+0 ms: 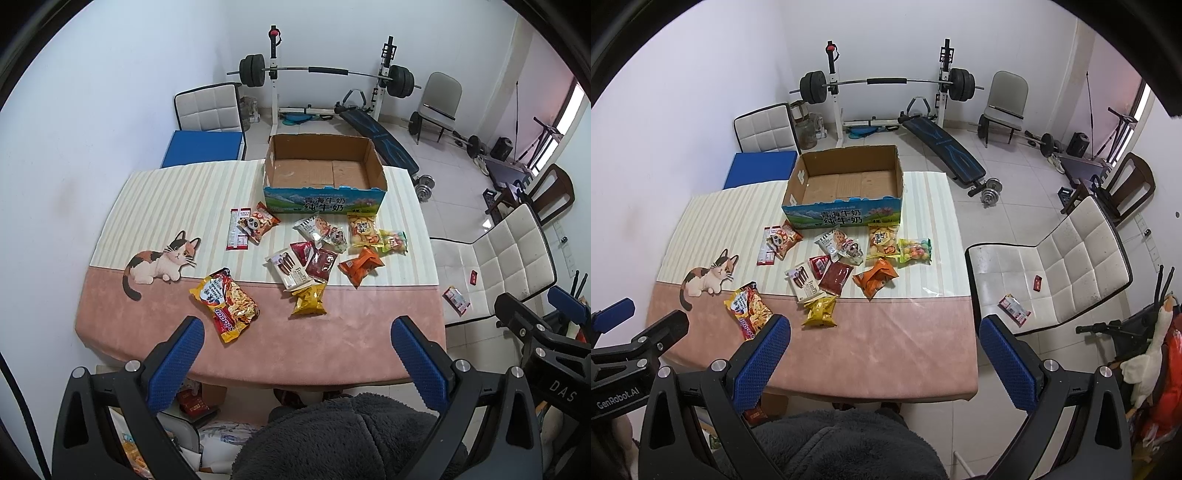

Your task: Organize snacks

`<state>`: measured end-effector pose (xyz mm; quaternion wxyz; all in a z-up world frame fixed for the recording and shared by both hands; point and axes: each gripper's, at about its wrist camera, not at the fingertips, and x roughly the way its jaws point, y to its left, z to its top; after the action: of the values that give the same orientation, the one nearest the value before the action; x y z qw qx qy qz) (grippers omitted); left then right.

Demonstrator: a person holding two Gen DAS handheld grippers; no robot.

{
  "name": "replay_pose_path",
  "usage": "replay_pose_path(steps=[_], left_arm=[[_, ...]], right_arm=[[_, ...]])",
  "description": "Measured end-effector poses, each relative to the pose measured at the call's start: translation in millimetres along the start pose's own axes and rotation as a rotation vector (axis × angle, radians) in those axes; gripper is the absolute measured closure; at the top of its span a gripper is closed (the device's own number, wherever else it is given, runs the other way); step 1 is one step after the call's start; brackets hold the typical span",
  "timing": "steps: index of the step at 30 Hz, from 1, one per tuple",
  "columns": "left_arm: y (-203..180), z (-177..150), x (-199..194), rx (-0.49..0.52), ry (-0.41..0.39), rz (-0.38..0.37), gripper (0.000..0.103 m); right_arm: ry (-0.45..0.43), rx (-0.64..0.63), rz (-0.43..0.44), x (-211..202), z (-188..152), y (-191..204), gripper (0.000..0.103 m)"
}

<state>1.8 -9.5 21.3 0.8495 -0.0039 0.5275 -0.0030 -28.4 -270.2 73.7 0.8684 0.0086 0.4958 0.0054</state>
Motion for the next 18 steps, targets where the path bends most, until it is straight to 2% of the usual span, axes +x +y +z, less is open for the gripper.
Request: replay_pose_path(steps=[6, 10, 12, 14, 18], left_arm=[[-1, 0, -1, -0.002, -0.001, -0.001, 0.0], [4, 8, 3, -0.038, -0.007, 0.006, 0.0], [18, 14, 14, -0.088, -0.004, 0.016, 0.0], [35, 18, 29, -0.151, 0.021, 0.029, 0.0], [85, 13, 75, -0.285, 0.1, 0.067, 0.0]], right_arm=[[0.006, 0.003, 0.009, 1, 3, 2, 0.0], [0.002, 0.0, 0.014, 17, 6, 2, 0.0], [0.0, -0.008, 0.021, 35, 10, 7, 0.0], [0.036, -0.013, 0.058, 66, 15, 17, 0.0], [0.145, -0.026, 0.123, 135, 22, 48, 0.0]])
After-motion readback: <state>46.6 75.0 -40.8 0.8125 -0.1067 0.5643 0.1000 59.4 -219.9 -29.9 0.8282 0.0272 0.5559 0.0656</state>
